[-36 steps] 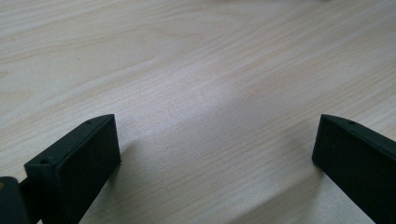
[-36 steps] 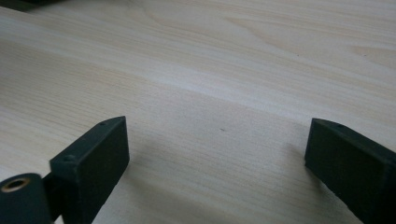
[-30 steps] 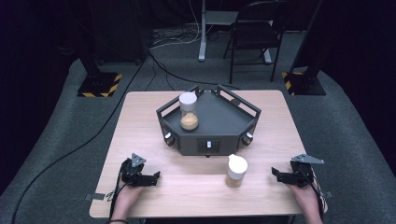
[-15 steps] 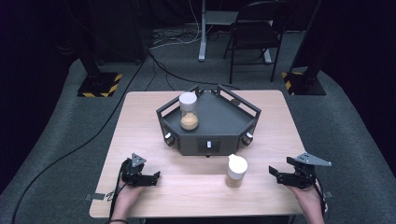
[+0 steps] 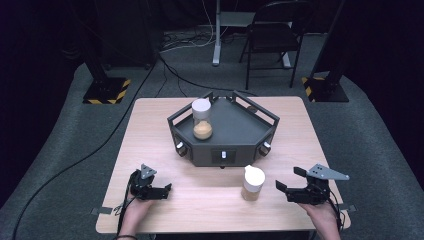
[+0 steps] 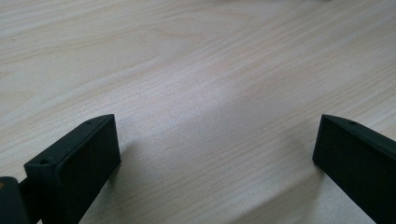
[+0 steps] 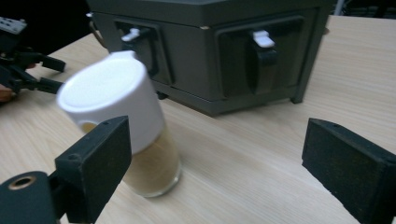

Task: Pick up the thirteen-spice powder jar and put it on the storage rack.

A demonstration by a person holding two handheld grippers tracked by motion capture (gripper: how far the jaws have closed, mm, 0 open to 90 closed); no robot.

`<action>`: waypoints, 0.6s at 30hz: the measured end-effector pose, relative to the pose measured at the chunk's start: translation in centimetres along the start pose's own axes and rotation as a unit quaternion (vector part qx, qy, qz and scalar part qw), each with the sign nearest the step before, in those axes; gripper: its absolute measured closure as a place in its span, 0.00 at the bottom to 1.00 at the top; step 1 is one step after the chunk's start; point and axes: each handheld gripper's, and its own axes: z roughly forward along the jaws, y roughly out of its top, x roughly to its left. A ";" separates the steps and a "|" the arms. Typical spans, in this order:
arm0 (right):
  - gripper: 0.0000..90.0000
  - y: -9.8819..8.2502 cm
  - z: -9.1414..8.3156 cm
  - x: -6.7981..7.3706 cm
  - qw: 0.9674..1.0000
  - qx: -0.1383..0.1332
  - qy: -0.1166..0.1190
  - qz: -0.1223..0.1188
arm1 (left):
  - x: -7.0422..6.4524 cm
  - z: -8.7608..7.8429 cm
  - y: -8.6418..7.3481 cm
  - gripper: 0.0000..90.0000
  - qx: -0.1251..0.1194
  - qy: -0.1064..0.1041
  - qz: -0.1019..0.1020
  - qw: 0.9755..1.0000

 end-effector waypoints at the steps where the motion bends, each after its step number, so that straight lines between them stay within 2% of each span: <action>1: 0.08 0.1 0.1 0.2 1.000 -0.001 0.005 -0.003 | 0.0 0.0 0.0 0.00 0.000 0.000 0.000 1.000; 8: 0.08 0.6 0.8 1.6 0.999 -0.010 0.034 -0.025 | 0.0 0.0 0.0 0.00 0.000 0.000 0.001 1.000; 18: 0.09 0.2 2.9 3.1 0.998 -0.021 0.044 -0.035 | 0.0 0.0 0.0 0.00 0.000 0.000 0.001 1.000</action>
